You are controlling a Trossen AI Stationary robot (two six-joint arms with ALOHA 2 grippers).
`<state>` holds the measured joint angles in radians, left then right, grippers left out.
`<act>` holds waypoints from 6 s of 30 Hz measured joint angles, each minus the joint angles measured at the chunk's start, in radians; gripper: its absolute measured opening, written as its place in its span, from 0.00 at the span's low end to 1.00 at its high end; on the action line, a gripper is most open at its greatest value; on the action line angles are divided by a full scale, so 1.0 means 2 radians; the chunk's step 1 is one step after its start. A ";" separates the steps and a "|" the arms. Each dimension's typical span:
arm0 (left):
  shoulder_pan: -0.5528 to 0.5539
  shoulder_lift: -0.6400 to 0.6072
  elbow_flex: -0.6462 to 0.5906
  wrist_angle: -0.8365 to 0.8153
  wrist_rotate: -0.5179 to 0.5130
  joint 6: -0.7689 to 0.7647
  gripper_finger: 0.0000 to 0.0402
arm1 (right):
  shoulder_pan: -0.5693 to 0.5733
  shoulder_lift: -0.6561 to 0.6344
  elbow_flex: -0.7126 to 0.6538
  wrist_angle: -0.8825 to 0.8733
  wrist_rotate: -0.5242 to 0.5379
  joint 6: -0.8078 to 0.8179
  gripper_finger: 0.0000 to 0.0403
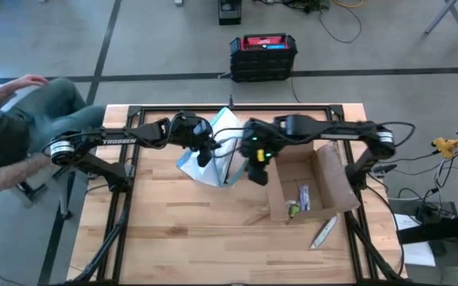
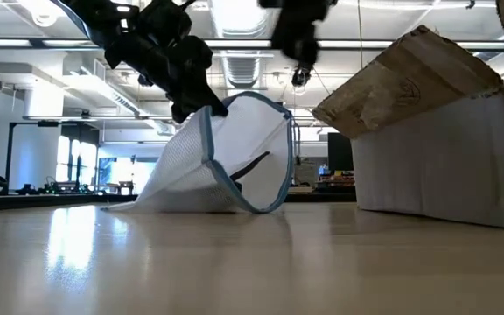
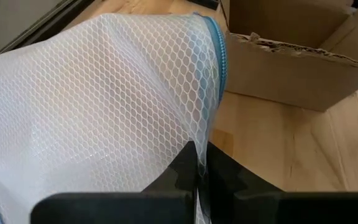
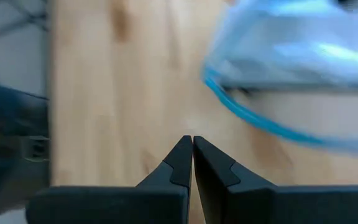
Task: Pack items into zip bag
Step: Put the green charger adapter into the blue transparent zip bag
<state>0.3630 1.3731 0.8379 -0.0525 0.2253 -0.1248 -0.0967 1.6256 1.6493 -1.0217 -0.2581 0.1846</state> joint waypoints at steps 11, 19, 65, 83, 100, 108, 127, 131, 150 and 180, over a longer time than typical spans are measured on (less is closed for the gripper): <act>0.000 0.000 0.000 -0.006 -0.004 0.003 0.00 | 0.021 -0.074 -0.089 -0.229 0.050 0.083 0.00; 0.000 0.000 -0.001 -0.010 -0.019 0.015 0.00 | 0.039 -0.082 -0.225 -0.164 0.016 0.086 0.00; 0.014 0.000 -0.001 -0.060 -0.057 0.084 0.00 | 0.116 0.154 -0.175 0.037 -0.040 -0.041 0.51; 0.014 0.000 -0.025 -0.053 -0.057 0.075 0.00 | 0.109 0.127 -0.152 0.029 0.051 0.003 0.07; 0.014 0.000 -0.035 -0.039 -0.057 0.067 0.00 | 0.099 0.076 -0.182 -0.005 0.113 0.144 0.07; 0.014 0.000 -0.035 -0.033 -0.057 0.067 0.00 | 0.095 0.082 -0.190 0.008 0.064 0.134 0.33; 0.014 0.000 -0.034 -0.025 -0.057 0.058 0.00 | 0.102 0.088 -0.224 0.103 0.079 -0.014 0.67; 0.014 0.000 -0.034 -0.021 -0.057 0.058 0.00 | 0.102 0.097 -0.239 0.129 0.086 -0.016 0.69; 0.014 0.000 -0.034 -0.015 -0.056 0.058 0.00 | 0.100 0.120 -0.175 0.051 0.085 -0.054 0.30; 0.017 -0.008 0.123 -0.221 -0.033 0.035 0.00 | -0.021 0.161 0.038 0.204 0.142 -0.141 0.30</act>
<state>0.3977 1.3563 1.0840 -0.4937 0.1591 -0.0539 -0.1381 1.9470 1.7252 -0.6142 0.0257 -0.0980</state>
